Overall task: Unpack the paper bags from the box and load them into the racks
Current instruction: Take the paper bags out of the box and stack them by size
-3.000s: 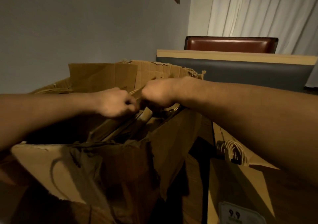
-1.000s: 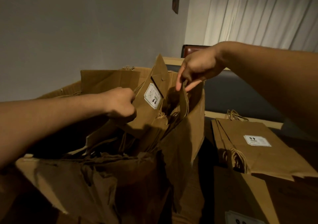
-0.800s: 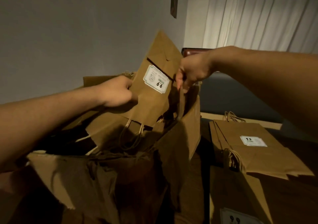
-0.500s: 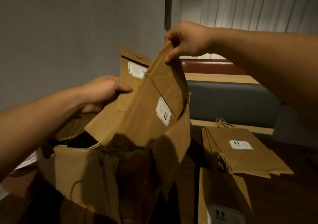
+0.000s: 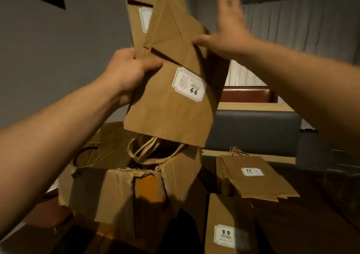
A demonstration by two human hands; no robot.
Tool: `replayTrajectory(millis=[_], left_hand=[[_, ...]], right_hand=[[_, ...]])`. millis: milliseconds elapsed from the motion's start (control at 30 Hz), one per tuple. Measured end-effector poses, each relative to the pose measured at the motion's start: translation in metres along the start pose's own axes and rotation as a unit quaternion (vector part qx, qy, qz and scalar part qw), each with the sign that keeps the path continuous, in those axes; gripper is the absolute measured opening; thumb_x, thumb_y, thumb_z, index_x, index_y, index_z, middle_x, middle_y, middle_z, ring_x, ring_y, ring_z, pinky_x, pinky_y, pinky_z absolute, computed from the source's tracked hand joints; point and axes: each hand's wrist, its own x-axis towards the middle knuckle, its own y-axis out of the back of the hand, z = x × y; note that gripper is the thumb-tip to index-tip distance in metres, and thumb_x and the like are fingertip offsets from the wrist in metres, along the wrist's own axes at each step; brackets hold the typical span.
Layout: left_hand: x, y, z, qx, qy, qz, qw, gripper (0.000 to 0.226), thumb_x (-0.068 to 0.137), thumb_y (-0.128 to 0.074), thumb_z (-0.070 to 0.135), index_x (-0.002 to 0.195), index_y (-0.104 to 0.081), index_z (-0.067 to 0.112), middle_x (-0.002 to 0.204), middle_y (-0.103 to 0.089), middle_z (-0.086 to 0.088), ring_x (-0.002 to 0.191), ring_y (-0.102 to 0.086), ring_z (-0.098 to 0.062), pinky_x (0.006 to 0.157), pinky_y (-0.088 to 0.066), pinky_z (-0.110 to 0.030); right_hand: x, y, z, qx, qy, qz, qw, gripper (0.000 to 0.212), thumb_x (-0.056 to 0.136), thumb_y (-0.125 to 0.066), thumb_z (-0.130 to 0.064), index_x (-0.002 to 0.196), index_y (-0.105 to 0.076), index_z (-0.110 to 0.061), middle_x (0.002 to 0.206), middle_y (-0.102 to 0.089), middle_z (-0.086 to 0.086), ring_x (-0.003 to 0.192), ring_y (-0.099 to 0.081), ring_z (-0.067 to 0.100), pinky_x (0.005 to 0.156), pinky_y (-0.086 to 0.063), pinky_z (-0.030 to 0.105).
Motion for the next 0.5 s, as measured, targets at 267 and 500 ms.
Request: replayTrajectory(millis=[267, 500], left_hand=[[-0.033, -0.08, -0.031, -0.207, 0.068, -0.048, 0.975, 0.018, 0.088, -0.07, 0.009, 0.106, -0.07, 0.004, 0.095, -0.075, -0.014, 0.082, -0.074, -0.025, 0.068, -0.06, -0.037], [-0.116, -0.152, -0.139, -0.266, 0.279, -0.121, 0.915, 0.034, 0.095, -0.061, 0.035, 0.118, -0.068, 0.011, 0.107, -0.075, -0.013, 0.095, -0.074, -0.027, 0.069, -0.06, -0.038]], right_hand=[[-0.113, 0.073, 0.089, 0.41, -0.355, 0.014, 0.84, 0.03, 0.082, -0.078, -0.012, 0.109, -0.064, -0.01, 0.101, -0.074, 0.014, 0.081, -0.076, 0.025, 0.062, -0.061, 0.038], [-0.233, 0.091, 0.167, 0.375, -0.497, 0.016, 0.782, 0.028, 0.087, -0.071, -0.008, 0.115, -0.066, -0.006, 0.105, -0.074, 0.019, 0.082, -0.074, 0.03, 0.061, -0.061, 0.04]])
